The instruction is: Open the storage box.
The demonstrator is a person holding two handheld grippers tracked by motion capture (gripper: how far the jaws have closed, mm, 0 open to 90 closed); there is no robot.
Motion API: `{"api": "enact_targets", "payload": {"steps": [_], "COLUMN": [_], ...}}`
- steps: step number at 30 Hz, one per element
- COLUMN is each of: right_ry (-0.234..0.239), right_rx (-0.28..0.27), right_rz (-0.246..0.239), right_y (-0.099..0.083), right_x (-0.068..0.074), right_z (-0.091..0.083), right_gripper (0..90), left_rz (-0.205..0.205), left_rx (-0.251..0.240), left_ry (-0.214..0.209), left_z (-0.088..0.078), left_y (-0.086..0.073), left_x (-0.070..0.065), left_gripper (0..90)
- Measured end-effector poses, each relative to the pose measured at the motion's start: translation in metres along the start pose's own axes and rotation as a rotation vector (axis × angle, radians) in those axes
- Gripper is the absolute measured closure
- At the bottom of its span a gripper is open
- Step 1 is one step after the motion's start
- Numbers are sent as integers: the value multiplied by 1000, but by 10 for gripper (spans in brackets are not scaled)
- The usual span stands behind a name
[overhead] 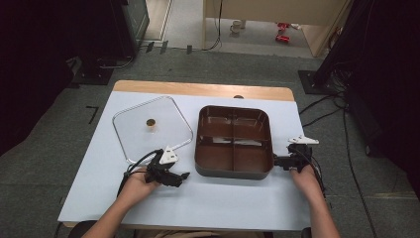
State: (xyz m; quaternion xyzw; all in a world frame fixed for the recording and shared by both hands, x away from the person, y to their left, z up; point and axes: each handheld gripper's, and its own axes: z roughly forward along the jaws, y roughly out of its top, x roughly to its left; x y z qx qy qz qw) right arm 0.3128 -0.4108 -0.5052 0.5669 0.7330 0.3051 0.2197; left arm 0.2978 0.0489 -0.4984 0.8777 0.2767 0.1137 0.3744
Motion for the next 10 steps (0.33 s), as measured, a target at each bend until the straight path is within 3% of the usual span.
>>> {"api": "enact_targets", "payload": {"steps": [10], "right_ry": [0], "right_rx": [0], "right_rz": [0], "right_y": [0], "right_x": [0], "right_z": [0], "right_gripper": [0], "left_rz": [3], "left_rx": [-9], "left_ry": [6], "left_z": [0], "left_y": [-1], "left_x": [-1], "left_gripper": [160]}}
